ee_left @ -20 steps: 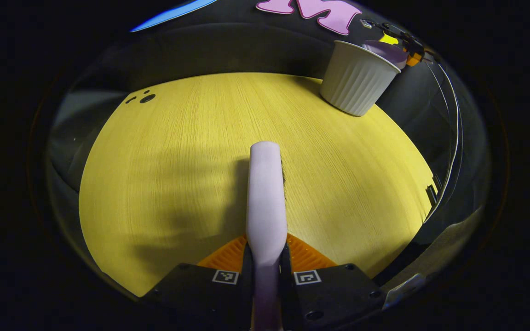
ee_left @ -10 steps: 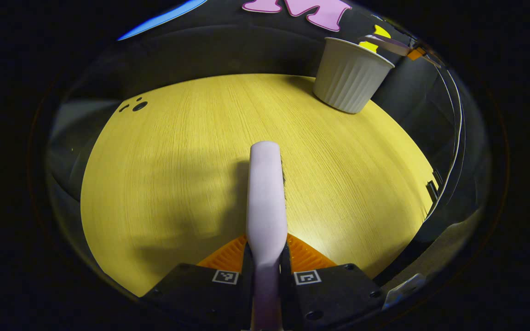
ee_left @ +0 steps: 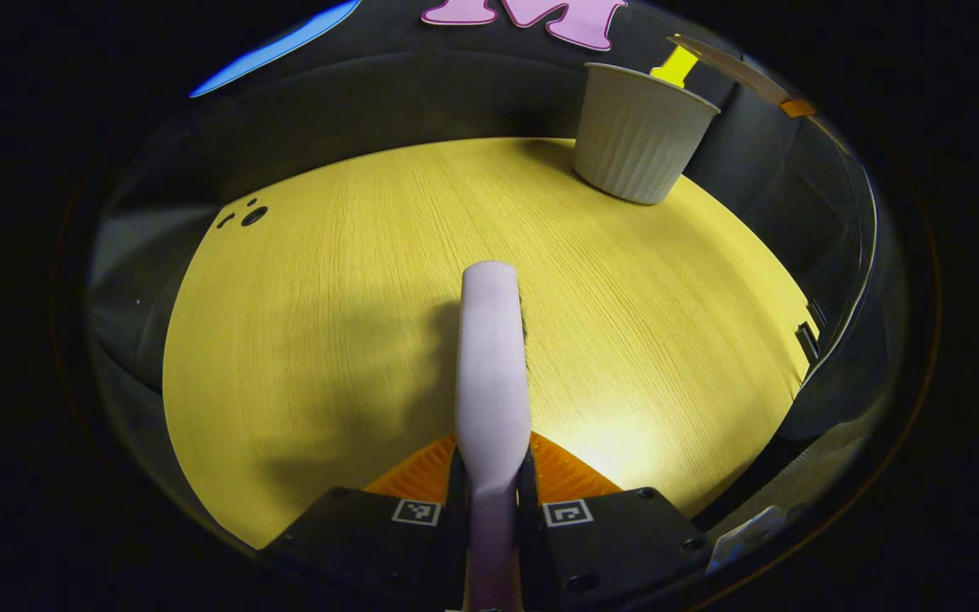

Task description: Pick up the small broom and dustpan from the desktop, sweep the trash into the dustpan with the broom, and then empty the trash into the garbage bin.

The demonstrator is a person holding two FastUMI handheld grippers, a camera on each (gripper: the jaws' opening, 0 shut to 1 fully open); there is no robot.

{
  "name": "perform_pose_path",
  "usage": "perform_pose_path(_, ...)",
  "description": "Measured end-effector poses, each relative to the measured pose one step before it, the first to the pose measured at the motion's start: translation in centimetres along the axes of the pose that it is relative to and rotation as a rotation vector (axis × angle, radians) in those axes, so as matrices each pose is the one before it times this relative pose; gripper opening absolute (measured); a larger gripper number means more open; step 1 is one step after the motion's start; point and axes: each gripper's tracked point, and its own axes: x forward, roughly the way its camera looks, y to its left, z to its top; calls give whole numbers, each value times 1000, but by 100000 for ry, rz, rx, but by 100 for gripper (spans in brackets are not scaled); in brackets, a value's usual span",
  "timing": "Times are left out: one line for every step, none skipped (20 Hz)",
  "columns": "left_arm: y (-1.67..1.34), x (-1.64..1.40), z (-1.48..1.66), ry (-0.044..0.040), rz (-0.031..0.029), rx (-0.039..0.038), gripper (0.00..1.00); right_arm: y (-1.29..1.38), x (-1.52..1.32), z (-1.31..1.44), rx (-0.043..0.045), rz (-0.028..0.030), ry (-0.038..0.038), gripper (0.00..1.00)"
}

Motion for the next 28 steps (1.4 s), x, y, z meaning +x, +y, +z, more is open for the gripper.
perform_pose_path(-29, 5, 11, 164, 325, -35, 29, 1219, -127, -755, 300, 1684, -626, 35)
perform_pose_path(5, -25, 81, 13, 317, -39, 29, 1216, -145, -972, 376, 2393, 570, 35)
perform_pose_path(-4, -40, 19, -87, 460, 165, 29, 1328, 35, -1142, -56, 2564, 1138, 35)
perform_pose_path(1, -58, 12, -10, 485, 527, 29, 1225, 284, -994, -245, 1664, 920, 35)
perform_pose_path(-53, -38, 51, 50, 319, 392, 29, 965, 283, -1086, -281, 1343, 1678, 35)
perform_pose_path(-13, -63, 30, 38, 187, 131, 29, 920, 506, -1184, -900, 1119, 2011, 33)
perform_pose_path(33, 44, -26, 76, 293, -111, 29, 834, 592, -1185, -77, 520, 1469, 34)
perform_pose_path(-28, -49, -5, 76, 276, -143, 29, 858, 759, -1292, -628, 886, 2450, 33)
perform_pose_path(12, 35, -11, 132, 464, -215, 29, 692, 977, -1246, -78, -31, 1692, 35)
perform_pose_path(76, 6, 48, 51, 486, -194, 29, 707, 1098, -1181, -322, 260, 1920, 37)
perform_pose_path(33, 70, -45, 66, 495, -367, 29, 678, 1238, -1244, 794, 324, 2246, 35)
perform_pose_path(33, -42, 12, 162, 214, -651, 29, 861, 1324, -1432, 1216, 622, 1702, 34)
perform_pose_path(17, -14, -40, 3, 206, -894, 29, 691, 1501, -1279, 1392, 761, 1523, 34)
perform_pose_path(101, 0, -71, 134, 340, -756, 29, 767, 1333, -1398, 913, 789, 2104, 35)
perform_pose_path(191, 80, -43, 331, 384, -667, 29, 523, 1525, -1271, 546, -31, 1938, 34)
perform_pose_path(114, 46, -77, 280, 410, -600, 29, 77, 1511, -1451, -506, -375, 2550, 33)
perform_pose_path(18, 55, -35, 285, 285, -551, 29, 133, 1423, -1035, -781, -948, 1885, 35)
perform_pose_path(36, 23, -44, 122, 231, -330, 29, 281, 1200, -820, -88, -557, 1495, 35)
perform_pose_path(8, 84, -18, 90, 312, 14, 29, 391, 1159, -422, 117, 732, 1379, 35)
perform_pose_path(66, 100, 109, -55, 383, 282, 29, 410, 1031, -463, 909, 731, 150, 34)
perform_pose_path(-28, 62, 110, -345, 488, 301, 29, 222, 895, -331, 801, 484, -126, 32)
perform_pose_path(-17, 11, 160, -250, 367, 308, 29, 145, 461, -465, 903, -324, 264, 35)
perform_pose_path(37, 169, 83, -152, 419, 258, 29, -81, 437, -95, 624, -815, -238, 35)
perform_pose_path(70, 227, 80, -125, 283, 269, 29, 139, 417, -203, 380, -855, -272, 35)
perform_pose_path(-5, 242, 71, -138, 470, 342, 29, 38, 352, -163, 359, -427, 290, 35)
perform_pose_path(185, 401, 89, 116, 998, 622, 29, 178, 221, -92, 229, -577, -292, 35)
perform_pose_path(78, 366, -33, 74, 955, 829, 29, 74, 167, 81, 232, -842, -205, 35)
perform_pose_path(45, 324, -7, 263, 708, 886, 29, 181, -224, -79, 257, -586, 188, 35)
